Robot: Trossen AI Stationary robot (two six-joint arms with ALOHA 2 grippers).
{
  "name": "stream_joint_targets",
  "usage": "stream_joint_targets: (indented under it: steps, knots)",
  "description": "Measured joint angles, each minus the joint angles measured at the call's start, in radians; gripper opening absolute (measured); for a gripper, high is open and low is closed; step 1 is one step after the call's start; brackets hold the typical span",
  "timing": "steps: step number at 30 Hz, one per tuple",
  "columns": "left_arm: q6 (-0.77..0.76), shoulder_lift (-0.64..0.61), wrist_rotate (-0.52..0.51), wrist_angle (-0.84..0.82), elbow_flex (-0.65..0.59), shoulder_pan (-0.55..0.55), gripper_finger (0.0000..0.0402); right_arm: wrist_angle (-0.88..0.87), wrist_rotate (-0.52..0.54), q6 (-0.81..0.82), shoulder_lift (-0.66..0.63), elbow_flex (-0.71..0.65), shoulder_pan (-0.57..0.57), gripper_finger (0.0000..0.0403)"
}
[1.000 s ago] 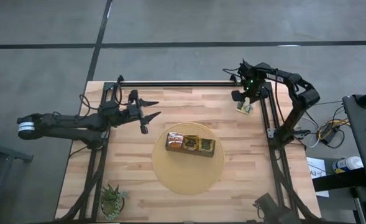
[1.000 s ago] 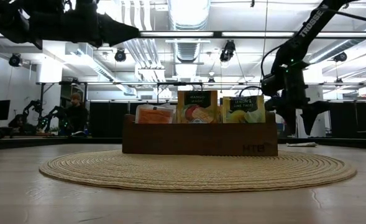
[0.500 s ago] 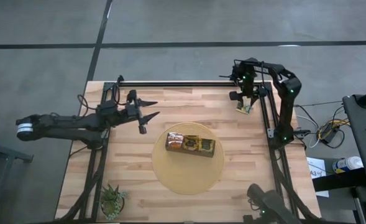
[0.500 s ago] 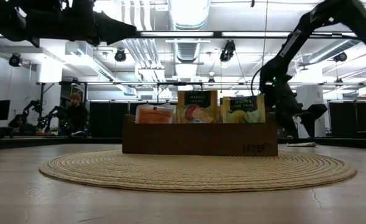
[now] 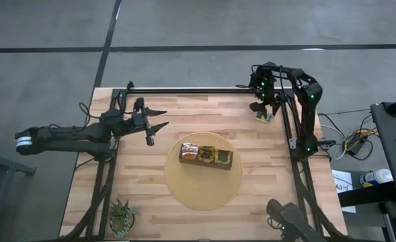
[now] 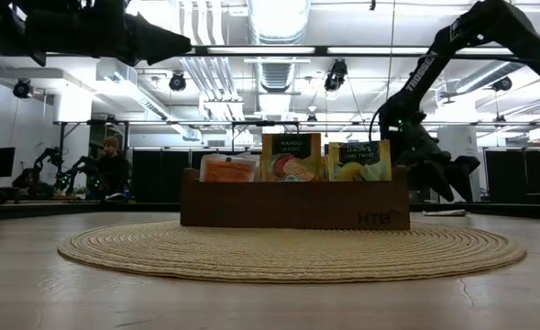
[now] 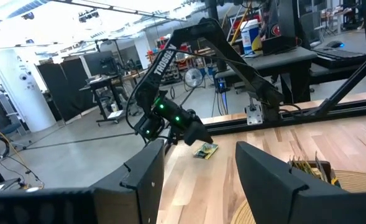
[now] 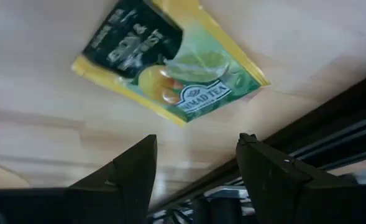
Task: Pick & Place Tea
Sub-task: Put the yellow tea bag into the right section of the wooden organizer
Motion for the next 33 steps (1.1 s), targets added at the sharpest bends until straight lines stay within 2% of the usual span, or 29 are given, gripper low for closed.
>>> stream_joint_targets:
  steps: [9, 13, 19, 27, 33]
  knots:
    - [0.007, -0.017, 0.000, 0.001, -0.008, 0.000, 0.0192, -0.018, 0.017, -0.113, -0.017, 0.058, 0.021, 0.0215]
    - [0.007, -0.017, 0.000, 0.001, -0.008, 0.000, 0.0192, 0.042, 0.024, -0.155, -0.017, 0.067, 0.041, 0.0215]
    - [0.007, -0.017, 0.000, 0.001, -0.008, 0.000, 0.0192, 0.070, 0.081, -0.120, 0.016, 0.020, 0.036, 0.0215]
    - [0.014, -0.016, 0.000, 0.001, -0.011, 0.000, 0.0192, 0.088, 0.100, -0.064, 0.038, -0.009, 0.052, 0.0215]
    - [0.015, -0.016, 0.000, 0.001, -0.012, 0.000, 0.0192, 0.140, 0.020, -0.088, 0.054, -0.018, 0.086, 0.0214]
